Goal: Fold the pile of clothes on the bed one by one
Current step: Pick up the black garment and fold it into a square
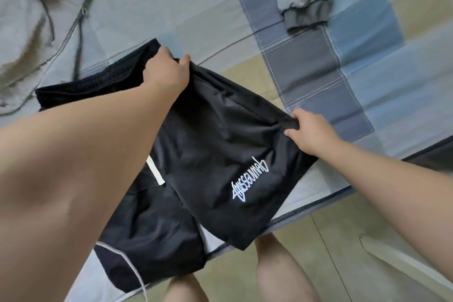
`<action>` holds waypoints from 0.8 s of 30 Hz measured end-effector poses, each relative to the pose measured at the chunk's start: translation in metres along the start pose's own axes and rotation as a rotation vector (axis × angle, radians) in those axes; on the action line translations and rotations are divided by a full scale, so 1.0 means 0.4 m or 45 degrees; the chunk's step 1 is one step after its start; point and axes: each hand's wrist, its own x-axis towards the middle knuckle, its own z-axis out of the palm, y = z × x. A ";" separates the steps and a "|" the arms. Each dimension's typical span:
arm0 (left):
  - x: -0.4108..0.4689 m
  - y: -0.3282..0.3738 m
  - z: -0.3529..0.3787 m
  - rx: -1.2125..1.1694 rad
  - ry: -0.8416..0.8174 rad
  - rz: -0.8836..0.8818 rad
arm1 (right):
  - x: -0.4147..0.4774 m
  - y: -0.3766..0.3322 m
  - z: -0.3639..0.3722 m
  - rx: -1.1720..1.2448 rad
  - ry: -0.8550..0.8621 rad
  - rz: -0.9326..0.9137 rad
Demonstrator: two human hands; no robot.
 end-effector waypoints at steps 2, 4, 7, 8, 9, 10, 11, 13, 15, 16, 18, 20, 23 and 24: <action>-0.010 -0.003 -0.014 -0.124 0.058 -0.011 | -0.025 -0.004 0.002 0.061 0.033 0.022; -0.025 -0.011 -0.034 -0.226 0.098 -0.009 | -0.068 -0.021 0.001 0.101 0.111 -0.001; -0.065 -0.032 -0.083 -0.337 0.124 -0.004 | -0.168 -0.072 0.004 0.076 0.242 -0.089; -0.080 -0.045 -0.103 -0.348 0.123 0.004 | -0.207 -0.094 0.007 0.040 0.275 -0.118; -0.097 -0.060 -0.126 -0.354 0.120 0.012 | -0.250 -0.119 0.013 -0.002 0.291 -0.145; -0.115 -0.079 -0.152 -0.362 0.113 0.014 | -0.294 -0.145 0.022 -0.050 0.295 -0.174; -0.132 -0.100 -0.178 -0.373 0.109 0.011 | -0.339 -0.172 0.036 -0.097 0.292 -0.207; -0.164 -0.160 -0.231 -0.383 0.114 -0.009 | -0.434 -0.235 0.074 -0.154 0.281 -0.311; -0.191 -0.238 -0.280 -0.407 0.102 -0.025 | -0.522 -0.312 0.121 -0.121 0.234 -0.426; -0.203 -0.281 -0.303 -0.430 0.081 -0.031 | -0.559 -0.353 0.148 -0.089 0.199 -0.476; -0.218 -0.364 -0.342 -0.474 0.048 -0.052 | -0.616 -0.435 0.209 -0.053 0.129 -0.550; -0.221 -0.443 -0.373 -0.474 0.047 -0.089 | -0.650 -0.516 0.281 -0.058 0.034 -0.587; -0.203 -0.546 -0.387 -0.459 0.063 -0.148 | -0.662 -0.626 0.411 -0.092 -0.118 -0.609; -0.198 -0.576 -0.384 -0.461 0.063 -0.157 | -0.661 -0.657 0.454 -0.115 -0.159 -0.610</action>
